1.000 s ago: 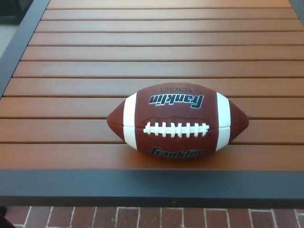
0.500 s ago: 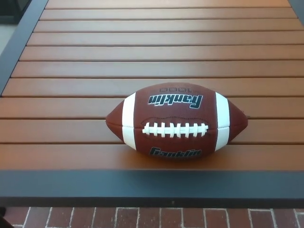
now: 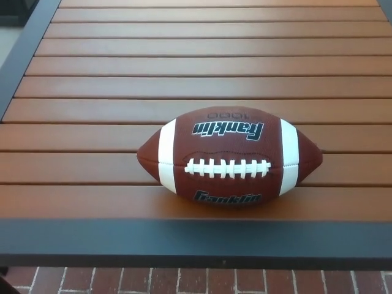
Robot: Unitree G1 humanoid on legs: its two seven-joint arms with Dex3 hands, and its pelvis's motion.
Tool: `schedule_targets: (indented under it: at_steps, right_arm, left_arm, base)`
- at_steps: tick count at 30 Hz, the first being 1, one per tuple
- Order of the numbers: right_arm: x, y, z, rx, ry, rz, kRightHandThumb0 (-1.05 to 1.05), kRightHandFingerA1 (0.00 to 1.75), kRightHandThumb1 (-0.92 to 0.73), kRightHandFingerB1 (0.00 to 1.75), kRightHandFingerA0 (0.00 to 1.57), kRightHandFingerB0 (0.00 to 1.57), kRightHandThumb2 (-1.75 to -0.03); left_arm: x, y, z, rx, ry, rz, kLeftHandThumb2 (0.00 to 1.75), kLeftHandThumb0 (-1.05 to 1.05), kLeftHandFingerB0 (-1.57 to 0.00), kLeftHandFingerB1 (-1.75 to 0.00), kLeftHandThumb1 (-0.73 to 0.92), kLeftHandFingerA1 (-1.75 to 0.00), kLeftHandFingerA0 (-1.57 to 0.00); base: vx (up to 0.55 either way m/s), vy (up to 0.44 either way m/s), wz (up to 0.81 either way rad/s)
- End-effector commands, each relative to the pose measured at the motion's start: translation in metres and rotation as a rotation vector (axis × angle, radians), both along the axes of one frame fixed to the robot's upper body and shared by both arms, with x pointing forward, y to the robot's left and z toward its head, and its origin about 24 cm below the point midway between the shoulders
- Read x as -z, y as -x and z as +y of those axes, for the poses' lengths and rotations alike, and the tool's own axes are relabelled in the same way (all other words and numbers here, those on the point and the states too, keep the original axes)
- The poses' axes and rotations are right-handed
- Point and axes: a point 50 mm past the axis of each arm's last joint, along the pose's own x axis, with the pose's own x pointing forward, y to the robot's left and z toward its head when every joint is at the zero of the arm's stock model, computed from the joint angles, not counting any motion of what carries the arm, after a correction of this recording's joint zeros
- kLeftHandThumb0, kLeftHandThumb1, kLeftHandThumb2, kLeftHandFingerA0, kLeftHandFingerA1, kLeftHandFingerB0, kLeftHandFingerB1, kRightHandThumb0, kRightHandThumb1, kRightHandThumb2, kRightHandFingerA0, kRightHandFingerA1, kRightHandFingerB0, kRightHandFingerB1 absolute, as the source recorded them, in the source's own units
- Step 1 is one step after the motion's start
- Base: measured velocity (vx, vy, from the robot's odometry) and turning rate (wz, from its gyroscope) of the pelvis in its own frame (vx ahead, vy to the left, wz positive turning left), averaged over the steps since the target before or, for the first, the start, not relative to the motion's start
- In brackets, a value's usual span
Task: Pick up a football using both hands and turn around and walk towards another desk and put it on the desk
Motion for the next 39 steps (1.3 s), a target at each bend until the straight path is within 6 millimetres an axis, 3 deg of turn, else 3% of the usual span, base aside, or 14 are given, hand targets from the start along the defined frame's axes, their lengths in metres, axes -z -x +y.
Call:
schedule_targets:
  at_steps: [1, 4, 6, 7, 9, 10, 11, 14, 16, 17, 18, 20, 21, 39]
  right_arm:
    - [-0.072, -0.071, 0.099, -0.298, 0.036, -0.297, -0.81, 0.37, -0.64, 0.24, 0.00, 0.00, -1.04]
    - [-0.070, -0.085, 0.118, -0.370, 0.069, -0.246, -0.80, 0.45, -0.65, 0.25, 0.00, 0.00, -0.90]
    - [-0.068, -0.095, 0.133, -0.420, 0.065, -0.196, -0.78, 0.42, -0.64, 0.30, 0.00, 0.00, -1.08]
    - [-0.063, -0.103, 0.144, -0.462, 0.067, -0.142, -0.77, 0.39, -0.65, 0.28, 0.01, 0.00, -1.08]
    - [-0.056, -0.109, 0.154, -0.502, 0.054, -0.100, -0.78, 0.41, -0.64, 0.30, 0.02, 0.00, -1.06]
    - [-0.051, -0.112, 0.158, -0.521, 0.056, -0.073, -0.75, 0.41, -0.64, 0.26, 0.01, 0.05, -1.04]
    - [-0.043, -0.116, 0.163, -0.553, 0.050, -0.024, -0.74, 0.40, -0.63, 0.27, 0.03, 0.02, -1.03]
    - [-0.035, -0.120, 0.170, -0.582, 0.025, 0.013, -0.73, 0.41, -0.60, 0.28, 0.00, 0.05, -1.00]
    - [-0.022, -0.126, 0.177, -0.603, -0.003, 0.054, -0.34, 0.51, -0.59, 0.49, 0.02, 0.00, -1.10]
    - [-0.020, -0.127, 0.179, -0.603, -0.005, 0.059, -0.34, 0.51, -0.59, 0.49, 0.02, 0.00, -1.10]
    - [-0.015, -0.128, 0.181, -0.614, -0.034, 0.076, -0.52, 0.40, -0.76, 0.29, 0.14, 0.12, -0.64]
    - [0.001, -0.131, 0.188, -0.631, -0.048, 0.144, -0.47, 0.38, -0.78, 0.29, 0.19, 0.15, -0.64]
    - [0.006, -0.131, 0.190, -0.638, -0.045, 0.168, -0.48, 0.36, -0.78, 0.29, 0.21, 0.16, -0.64]
    - [0.030, -0.138, 0.177, -0.608, -0.004, 0.333, -0.55, 0.38, -0.83, 0.32, 0.27, 0.25, -0.64]
  left_arm:
    - [-0.109, -0.084, -0.096, 0.301, -0.258, -0.365, 0.64, -0.65, -0.45, -0.46, 0.81, -0.62, -0.45]
    - [-0.110, -0.097, -0.125, 0.395, -0.237, -0.361, 0.65, -0.63, -0.47, -0.45, 0.82, -0.59, -0.45]
    - [-0.107, -0.105, -0.145, 0.476, -0.240, -0.327, 0.65, -0.55, -0.36, -0.47, 0.85, -0.54, -0.35]
    - [-0.101, -0.111, -0.159, 0.520, -0.225, -0.299, 1.04, -0.54, -0.26, -0.55, 0.66, -0.60, -0.30]
    - [-0.093, -0.115, -0.170, 0.557, -0.193, -0.256, 1.04, -0.50, -0.24, -0.54, 0.66, -0.58, -0.28]
    - [-0.088, -0.117, -0.174, 0.574, -0.173, -0.238, 0.69, -0.41, -0.32, -0.44, 0.90, -0.47, -0.29]
    - [-0.078, -0.120, -0.181, 0.601, -0.132, -0.209, 0.68, -0.42, -0.32, -0.44, 0.89, -0.47, -0.29]
    - [-0.066, -0.121, -0.186, 0.625, -0.096, -0.186, 0.69, -0.40, -0.32, -0.44, 0.90, -0.47, -0.29]
    - [-0.051, -0.122, -0.192, 0.649, -0.063, -0.127, 0.69, -0.38, -0.32, -0.42, 0.91, -0.45, -0.30]
    - [-0.048, -0.123, -0.193, 0.659, -0.063, -0.114, 0.69, -0.38, -0.32, -0.42, 0.91, -0.45, -0.30]
    - [-0.043, -0.123, -0.195, 0.665, -0.052, -0.097, 0.68, -0.37, -0.33, -0.43, 0.90, -0.45, -0.31]
    - [-0.027, -0.123, -0.200, 0.692, -0.030, -0.036, 0.67, -0.36, -0.34, -0.42, 0.91, -0.44, -0.32]
    - [-0.023, -0.124, -0.202, 0.698, -0.027, -0.016, 0.99, -0.44, -0.26, -0.52, 0.69, -0.54, -0.27]
    - [0.008, -0.121, -0.199, 0.732, -0.069, 0.155, 1.04, -0.44, -0.25, -0.52, 0.72, -0.59, -0.34]
  base:
    - [0.00, 0.000, 0.00]
    - [0.00, 0.000, 0.00]
    - [0.00, 0.000, 0.00]
    - [0.00, 0.000, 0.00]
    - [0.00, 0.000, 0.00]
    - [0.00, 0.000, 0.00]
    - [0.00, 0.000, 0.00]
    - [0.00, 0.000, 0.00]
    - [0.00, 0.000, 0.00]
    - [0.00, 0.000, 0.00]
    - [0.00, 0.000, 0.00]
    - [0.00, 0.000, 0.00]
    - [0.00, 0.000, 0.00]
    - [0.00, 0.000, 0.00]
